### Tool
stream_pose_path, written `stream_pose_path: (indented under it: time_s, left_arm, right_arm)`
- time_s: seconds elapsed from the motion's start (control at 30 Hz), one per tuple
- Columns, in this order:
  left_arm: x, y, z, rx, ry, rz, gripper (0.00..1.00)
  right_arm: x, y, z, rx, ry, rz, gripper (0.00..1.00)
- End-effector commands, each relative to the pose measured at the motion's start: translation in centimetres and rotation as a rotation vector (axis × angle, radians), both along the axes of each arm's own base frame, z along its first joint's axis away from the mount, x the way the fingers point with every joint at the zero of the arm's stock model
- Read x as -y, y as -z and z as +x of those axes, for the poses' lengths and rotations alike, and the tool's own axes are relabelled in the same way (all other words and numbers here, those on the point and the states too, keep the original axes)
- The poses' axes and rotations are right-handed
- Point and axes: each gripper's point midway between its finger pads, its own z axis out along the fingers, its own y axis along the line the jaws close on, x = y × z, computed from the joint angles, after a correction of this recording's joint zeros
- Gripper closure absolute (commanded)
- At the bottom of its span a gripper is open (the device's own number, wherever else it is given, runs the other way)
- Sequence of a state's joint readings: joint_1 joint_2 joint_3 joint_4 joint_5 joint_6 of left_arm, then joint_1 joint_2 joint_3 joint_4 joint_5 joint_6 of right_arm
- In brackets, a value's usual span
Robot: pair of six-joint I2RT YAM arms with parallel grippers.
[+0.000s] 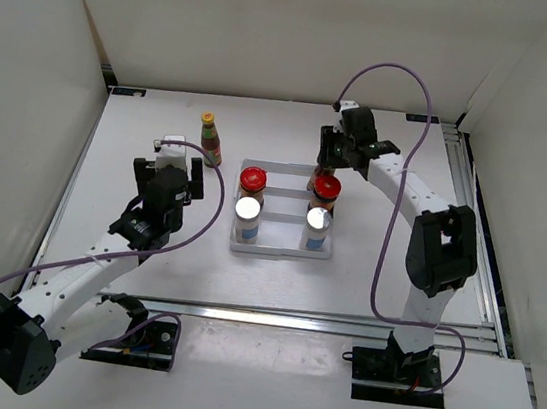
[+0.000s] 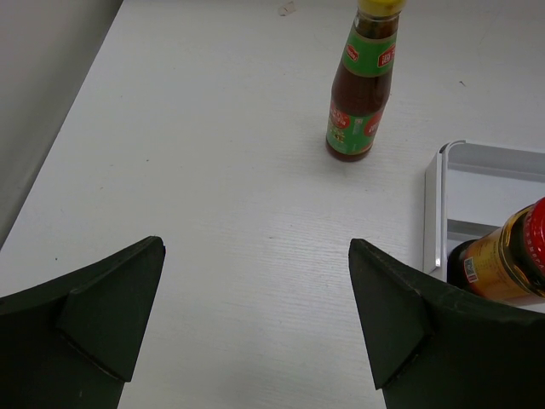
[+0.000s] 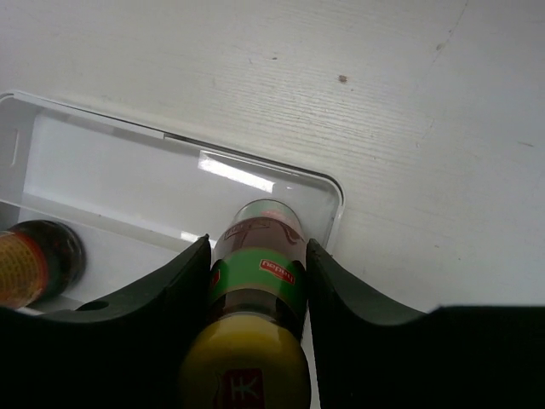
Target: Organize the condiment bottles
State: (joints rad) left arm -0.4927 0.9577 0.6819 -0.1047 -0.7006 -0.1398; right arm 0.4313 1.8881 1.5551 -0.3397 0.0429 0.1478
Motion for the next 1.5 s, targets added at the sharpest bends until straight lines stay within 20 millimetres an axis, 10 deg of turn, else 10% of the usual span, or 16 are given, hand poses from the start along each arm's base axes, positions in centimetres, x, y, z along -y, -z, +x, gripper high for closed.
stream_pose_path:
  time_s: [0.0, 0.1, 0.13, 0.17, 0.37, 0.53, 0.73, 1.07, 1.47]
  left_arm:
    - [-0.2, -2.0, 0.2, 0.050, -0.020, -0.031, 0.00]
    - [-0.2, -1.7, 0.3, 0.041, -0.020, -0.027, 0.00]
    - [-0.2, -1.7, 0.3, 0.041, -0.020, -0.027, 0.00]
    - [-0.2, -1.7, 0.3, 0.041, -0.020, -0.027, 0.00]
    - [0.0, -1.8, 0.0, 0.048, 0.001, -0.038, 0.00]
    - [0.8, -0.9, -0.2, 0.054, 0.070, -0.030, 0.00]
    - [2.5, -0.8, 0.9, -0.021, 0.199, -0.034, 0.00]
    - [4.0, -1.4, 11.0, -0.062, 0.255, -0.192, 0.00]
    - [5.8, -1.7, 18.9, -0.051, 0.280, -0.131, 0.00]
  right_arm:
    - [-0.6, -2.0, 1.6, 0.097, 0.015, 0.013, 0.99]
    - [-0.5, -1.7, 2.1, 0.092, 0.025, 0.001, 0.96]
    - [-0.6, -1.5, 2.2, 0.083, 0.018, -0.013, 0.87]
    - [-0.5, -1.4, 2.2, 0.087, 0.009, -0.023, 0.55]
    - [-0.5, -4.1, 2.0, 0.140, 0.044, -0.023, 0.00]
    - [-0.6, -12.6, 1.5, 0.273, 0.061, 0.046, 0.00]
    - [3.2, -25.0, -4.4, 0.490, 0.119, 0.163, 0.00]
    - [4.6, -27.4, -15.8, 0.486, -0.035, 0.337, 0.00]
    - [7.1, -27.4, -21.1, 0.477, -0.066, 0.315, 0.00]
